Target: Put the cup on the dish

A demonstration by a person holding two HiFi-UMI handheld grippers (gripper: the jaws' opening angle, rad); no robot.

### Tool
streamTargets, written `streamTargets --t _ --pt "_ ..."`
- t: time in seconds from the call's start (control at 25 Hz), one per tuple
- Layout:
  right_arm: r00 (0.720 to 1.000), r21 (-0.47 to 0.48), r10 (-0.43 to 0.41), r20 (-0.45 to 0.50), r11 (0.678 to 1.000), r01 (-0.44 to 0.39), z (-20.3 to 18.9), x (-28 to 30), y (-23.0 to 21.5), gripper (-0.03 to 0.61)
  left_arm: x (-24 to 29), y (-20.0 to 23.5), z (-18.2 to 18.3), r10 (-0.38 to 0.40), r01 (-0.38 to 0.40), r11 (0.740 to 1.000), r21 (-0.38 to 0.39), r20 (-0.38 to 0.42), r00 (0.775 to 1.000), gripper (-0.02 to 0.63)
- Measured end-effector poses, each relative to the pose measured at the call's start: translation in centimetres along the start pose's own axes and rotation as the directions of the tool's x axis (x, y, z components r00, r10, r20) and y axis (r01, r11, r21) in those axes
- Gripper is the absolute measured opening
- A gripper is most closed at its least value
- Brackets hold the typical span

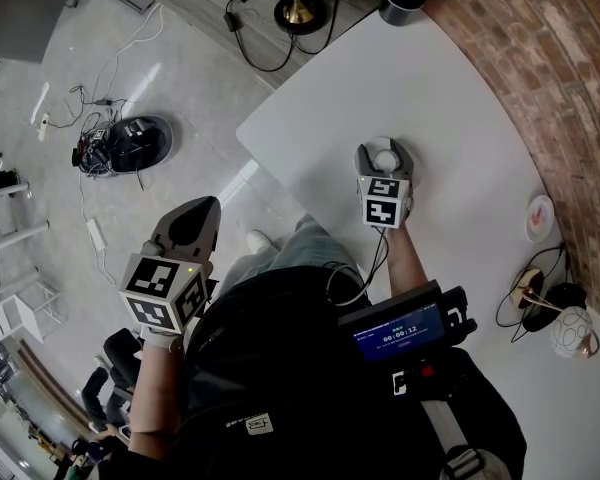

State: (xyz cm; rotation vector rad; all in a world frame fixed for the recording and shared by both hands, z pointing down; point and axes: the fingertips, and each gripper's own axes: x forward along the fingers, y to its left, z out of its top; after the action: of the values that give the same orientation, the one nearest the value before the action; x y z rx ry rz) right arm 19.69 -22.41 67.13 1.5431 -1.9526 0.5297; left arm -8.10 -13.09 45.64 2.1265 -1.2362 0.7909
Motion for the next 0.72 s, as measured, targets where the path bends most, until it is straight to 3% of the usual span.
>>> streamTargets --t 0.72 --pt "1.000 0.019 0.002 0.004 1.000 -0.002 -0.52 -0.59 -0.01 0.265 -0.38 -0.44 -0.19 0.000 0.000 1.000 0.005 0.007 1.000 0.006"
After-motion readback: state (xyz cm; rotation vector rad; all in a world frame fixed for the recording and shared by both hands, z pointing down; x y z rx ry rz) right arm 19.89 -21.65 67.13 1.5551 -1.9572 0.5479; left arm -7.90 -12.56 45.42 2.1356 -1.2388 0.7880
